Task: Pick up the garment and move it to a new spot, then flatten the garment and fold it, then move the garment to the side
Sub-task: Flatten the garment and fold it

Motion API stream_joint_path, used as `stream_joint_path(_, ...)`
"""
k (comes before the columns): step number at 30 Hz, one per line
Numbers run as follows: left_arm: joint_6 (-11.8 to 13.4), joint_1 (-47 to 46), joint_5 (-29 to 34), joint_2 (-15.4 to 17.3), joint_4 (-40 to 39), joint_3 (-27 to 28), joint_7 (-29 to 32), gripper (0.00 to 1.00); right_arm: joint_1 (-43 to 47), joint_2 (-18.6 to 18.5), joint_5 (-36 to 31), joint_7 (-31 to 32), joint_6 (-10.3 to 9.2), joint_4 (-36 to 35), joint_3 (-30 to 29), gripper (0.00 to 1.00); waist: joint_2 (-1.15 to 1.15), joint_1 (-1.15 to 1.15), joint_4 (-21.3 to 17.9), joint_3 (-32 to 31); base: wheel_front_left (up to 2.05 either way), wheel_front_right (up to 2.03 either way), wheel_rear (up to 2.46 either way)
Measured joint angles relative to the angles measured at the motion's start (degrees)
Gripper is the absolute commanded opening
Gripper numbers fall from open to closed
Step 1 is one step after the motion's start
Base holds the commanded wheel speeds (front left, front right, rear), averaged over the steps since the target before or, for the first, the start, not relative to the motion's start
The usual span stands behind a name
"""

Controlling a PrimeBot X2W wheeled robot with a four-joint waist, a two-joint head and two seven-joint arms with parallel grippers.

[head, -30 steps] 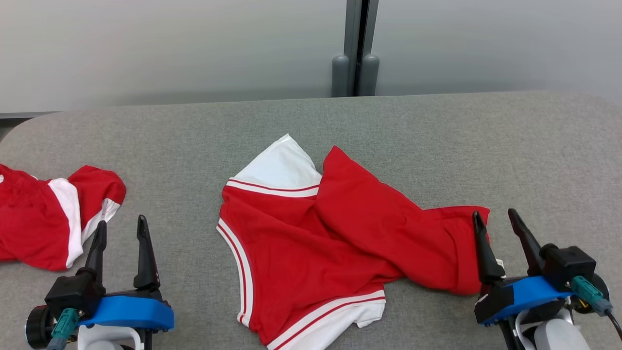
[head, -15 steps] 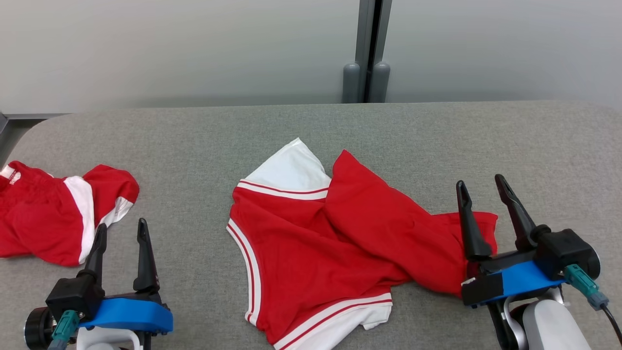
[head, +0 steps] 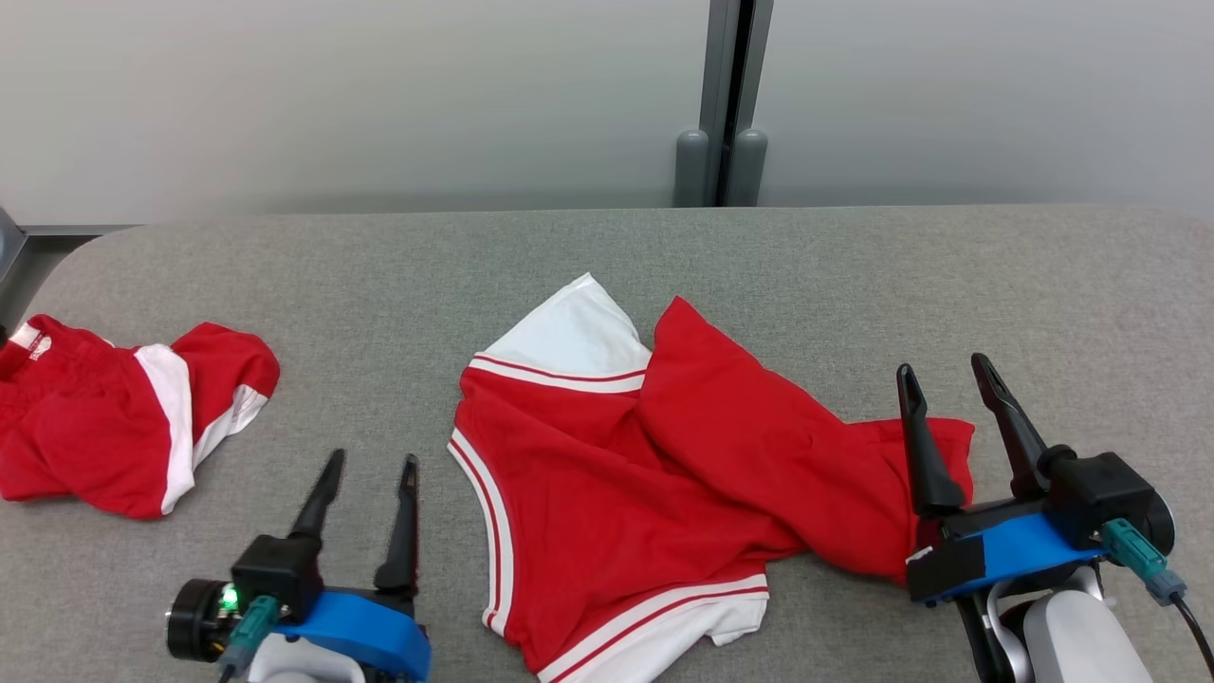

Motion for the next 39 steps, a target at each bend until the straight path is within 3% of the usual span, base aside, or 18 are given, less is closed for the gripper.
stream_joint_path(8, -0.01, -0.51, -4.17, 3.55, 1.81, -9.47, 5.91, 1.0, 0.32, 0.01, 0.02, 0.0, 0.0, 1.13, -0.37, 1.0, 0.0, 0.0, -0.26, -0.37, 0.0, 0.0, 0.0)
stream_joint_path(17, -0.01, -0.46, -9.05, 5.92, 1.83, -16.1, 10.02, 1.0, 0.62, 0.01, 0.12, 0.0, 0.0, 2.2, -0.2, 1.0, 0.0, 0.0, -0.96, -0.06, 0.0, 0.0, 0.0)
stream_joint_path(39, 0.02, -7.61, -10.2, 5.3, 19.48, -19.9, 9.57, 1.0, -1.42, 0.02, 0.53, 0.0, 0.0, 4.11, 1.35, 1.0, 0.0, 0.0, -5.66, 2.63, 0.0, 0.0, 0.0)
